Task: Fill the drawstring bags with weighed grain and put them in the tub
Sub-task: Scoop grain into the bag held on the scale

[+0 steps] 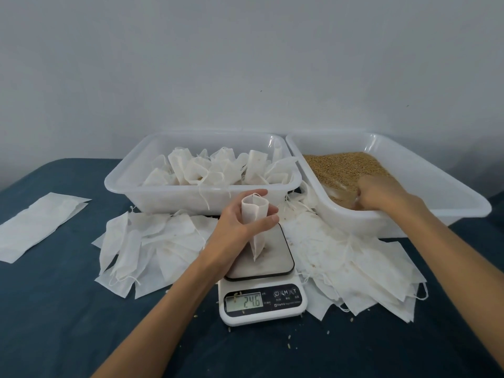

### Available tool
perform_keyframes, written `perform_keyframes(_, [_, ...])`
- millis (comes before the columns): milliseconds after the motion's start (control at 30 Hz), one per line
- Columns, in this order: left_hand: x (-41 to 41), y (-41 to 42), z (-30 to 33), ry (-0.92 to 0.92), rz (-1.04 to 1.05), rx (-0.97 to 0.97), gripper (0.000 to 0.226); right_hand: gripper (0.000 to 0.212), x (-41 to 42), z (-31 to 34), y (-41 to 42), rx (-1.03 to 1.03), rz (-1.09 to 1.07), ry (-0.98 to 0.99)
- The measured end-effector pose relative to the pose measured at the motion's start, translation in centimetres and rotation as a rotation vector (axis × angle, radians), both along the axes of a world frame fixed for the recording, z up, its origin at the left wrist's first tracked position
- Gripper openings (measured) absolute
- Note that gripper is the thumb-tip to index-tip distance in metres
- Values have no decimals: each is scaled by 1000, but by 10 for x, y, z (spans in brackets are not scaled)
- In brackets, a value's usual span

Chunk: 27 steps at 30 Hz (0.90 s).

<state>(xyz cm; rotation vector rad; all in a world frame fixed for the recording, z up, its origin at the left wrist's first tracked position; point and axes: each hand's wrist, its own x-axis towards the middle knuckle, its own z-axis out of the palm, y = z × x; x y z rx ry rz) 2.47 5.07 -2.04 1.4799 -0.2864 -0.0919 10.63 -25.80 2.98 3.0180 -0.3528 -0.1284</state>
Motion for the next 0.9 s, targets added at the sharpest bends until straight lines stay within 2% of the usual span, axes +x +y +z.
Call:
perform_keyframes(100, [-1, 0, 1, 2, 14, 13, 54, 31, -20, 11, 20, -35, 59, -167])
perform_keyframes(167, [-2, 0, 1, -2, 24, 16, 54, 26, -38, 16, 43, -12, 202, -422])
perform_keyframes(233, [-2, 0, 1, -30, 48, 47, 56, 15, -58, 17, 69, 223, 411, -640])
perform_keyframes(300, [-3, -1, 0, -77, 81, 100, 57, 11, -76, 13, 92, 541, 569, -739])
perform_keyframes(367, [-5, -3, -2, -94, 100, 125, 58, 12, -87, 3, 106, 769, 608, -754])
perform_keyframes(467, [-9, -7, -3, -121, 130, 196, 51, 16, -92, -19, 114, 980, 574, -738])
perform_keyframes(600, [-15, -8, -4, -485, 328, 634, 15, 16, -94, -39, 115, 1128, 574, -660])
perform_keyframes(667, [-20, -7, -6, -571, 362, 720, 13, 16, -95, -44, 116, 1145, 597, -648])
perform_keyframes(800, [-23, 6, 8, -630, 519, 691, 17, 15, -95, -43, 117, 1184, 636, -646])
perform_keyframes(900, [-11, 33, 39, -560, 668, 565, 18, 14, -97, -41, 119, 1218, 646, -638])
